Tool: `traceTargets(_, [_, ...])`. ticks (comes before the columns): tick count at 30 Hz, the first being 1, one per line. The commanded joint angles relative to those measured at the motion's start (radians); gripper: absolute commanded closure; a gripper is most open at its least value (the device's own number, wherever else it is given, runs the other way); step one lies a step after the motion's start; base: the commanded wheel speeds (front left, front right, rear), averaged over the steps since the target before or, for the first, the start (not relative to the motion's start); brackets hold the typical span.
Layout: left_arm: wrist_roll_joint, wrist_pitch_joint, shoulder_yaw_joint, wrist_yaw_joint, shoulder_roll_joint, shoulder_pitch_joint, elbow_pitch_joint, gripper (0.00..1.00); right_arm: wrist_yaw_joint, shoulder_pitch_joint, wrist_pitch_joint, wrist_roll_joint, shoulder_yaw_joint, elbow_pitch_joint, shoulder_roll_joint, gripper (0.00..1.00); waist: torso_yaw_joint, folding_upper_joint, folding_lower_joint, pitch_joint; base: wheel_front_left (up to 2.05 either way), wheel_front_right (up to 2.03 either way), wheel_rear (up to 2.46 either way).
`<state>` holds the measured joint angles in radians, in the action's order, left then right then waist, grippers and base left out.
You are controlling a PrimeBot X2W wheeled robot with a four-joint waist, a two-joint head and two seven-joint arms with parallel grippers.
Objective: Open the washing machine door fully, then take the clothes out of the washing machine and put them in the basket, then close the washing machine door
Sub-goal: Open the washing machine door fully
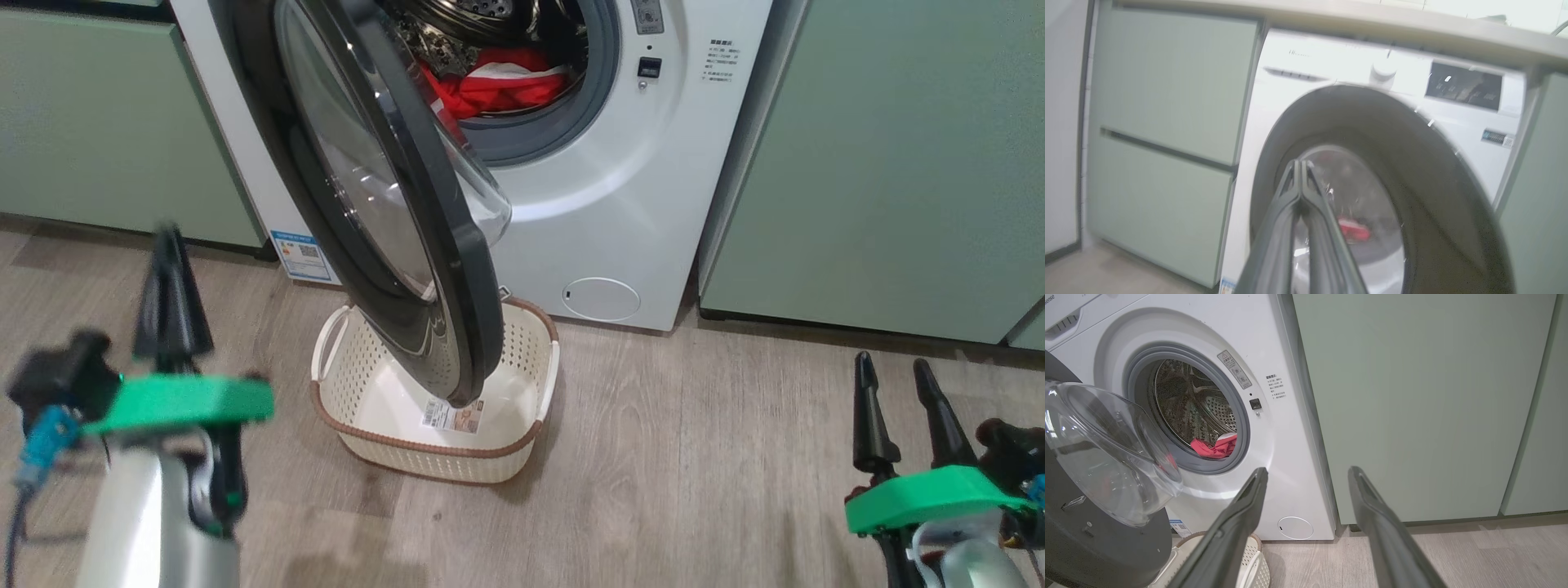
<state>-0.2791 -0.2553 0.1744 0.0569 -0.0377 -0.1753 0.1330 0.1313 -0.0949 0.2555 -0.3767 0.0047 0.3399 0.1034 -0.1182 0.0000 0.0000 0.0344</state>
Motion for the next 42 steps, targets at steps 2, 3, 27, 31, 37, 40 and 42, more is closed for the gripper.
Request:
traceTargets(2, [-0.011,-0.006,0.004,-0.019,-0.013,-0.091,-0.105,1.00,-0.001,-0.001,0.006,0.011,0.015,-0.026,0.006,0.00,-0.002,0.0000,0.0000,0.003,0.00,0.00,0.00])
traceTargets(3, [-0.016,-0.006,-0.015,-0.025,-0.013,-0.106,-0.136,1.00,-0.001,0.001,0.006,0.011,0.015,-0.025,0.007,0.00,-0.002,0.0000,0.0000,0.004,0.00,0.00,0.00])
traceTargets(27, [0.029,0.133,-0.862,-0.038,-0.013,-0.184,-0.259,1.00,-0.001,0.012,0.006,0.003,0.023,-0.014,0.020,0.00,0.021,0.0000,0.0000,-0.015,0.00,0.00,0.00])
traceTargets(31, [0.006,0.059,-0.927,-0.049,-0.013,-0.182,-0.055,1.00,-0.001,0.004,0.006,0.001,0.036,-0.014,0.025,0.00,0.036,0.0000,0.0000,-0.029,0.00,0.00,0.00])
traceTargets(37, [-0.039,0.001,-0.970,-0.064,-0.013,-0.220,0.173,1.00,-0.001,0.000,0.006,0.001,0.043,-0.014,0.036,0.00,0.049,0.0000,0.0000,-0.046,0.00,0.00,0.00])
traceTargets(40, [-0.079,-0.005,-0.958,-0.084,-0.013,-0.243,0.223,1.00,-0.001,-0.003,0.006,0.001,0.043,-0.014,0.039,0.00,0.054,0.0000,0.0000,-0.055,0.00,0.00,0.00])
traceTargets(42, [-0.088,-0.006,-0.933,-0.104,-0.013,-0.253,0.228,1.00,-0.001,-0.005,0.006,0.002,0.041,-0.016,0.039,0.00,0.056,0.0000,0.0000,-0.063,0.00,0.00,0.00])
